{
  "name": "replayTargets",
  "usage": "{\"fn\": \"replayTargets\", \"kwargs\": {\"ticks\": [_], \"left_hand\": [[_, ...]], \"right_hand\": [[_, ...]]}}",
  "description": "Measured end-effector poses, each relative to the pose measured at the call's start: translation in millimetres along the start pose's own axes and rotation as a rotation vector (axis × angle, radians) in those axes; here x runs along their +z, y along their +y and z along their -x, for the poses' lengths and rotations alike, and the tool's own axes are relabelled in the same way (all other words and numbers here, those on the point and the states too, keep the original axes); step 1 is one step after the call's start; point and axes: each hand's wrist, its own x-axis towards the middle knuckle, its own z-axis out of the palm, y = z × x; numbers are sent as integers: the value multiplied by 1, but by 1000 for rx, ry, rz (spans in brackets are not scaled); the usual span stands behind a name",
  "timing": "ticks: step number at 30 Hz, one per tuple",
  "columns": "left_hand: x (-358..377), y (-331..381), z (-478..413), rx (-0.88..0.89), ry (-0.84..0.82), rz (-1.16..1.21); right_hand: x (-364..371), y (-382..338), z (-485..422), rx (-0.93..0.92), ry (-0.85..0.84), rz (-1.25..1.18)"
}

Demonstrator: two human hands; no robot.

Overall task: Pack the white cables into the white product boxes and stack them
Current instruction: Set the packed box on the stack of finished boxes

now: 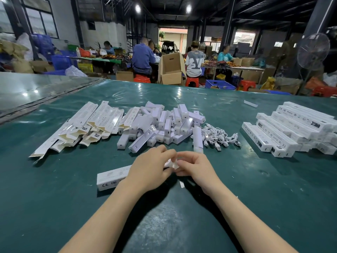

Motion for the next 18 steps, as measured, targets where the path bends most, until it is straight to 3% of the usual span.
{"fn": "replayTargets", "kwargs": {"ticks": [4,7,11,18], "left_hand": [[-5,2,-2,62,109,87],[-6,6,-2,96,185,170],[-7,10,-3,33,166,259],[-7,10,-1,32,208,277]], "right_hand": [[-4,0,-4,81,34,-316],[-8,0,-6,162,-48,-541],[-11,1,-5,193,-166,-532],[-6,2,-8,124,-63,-491]]}}
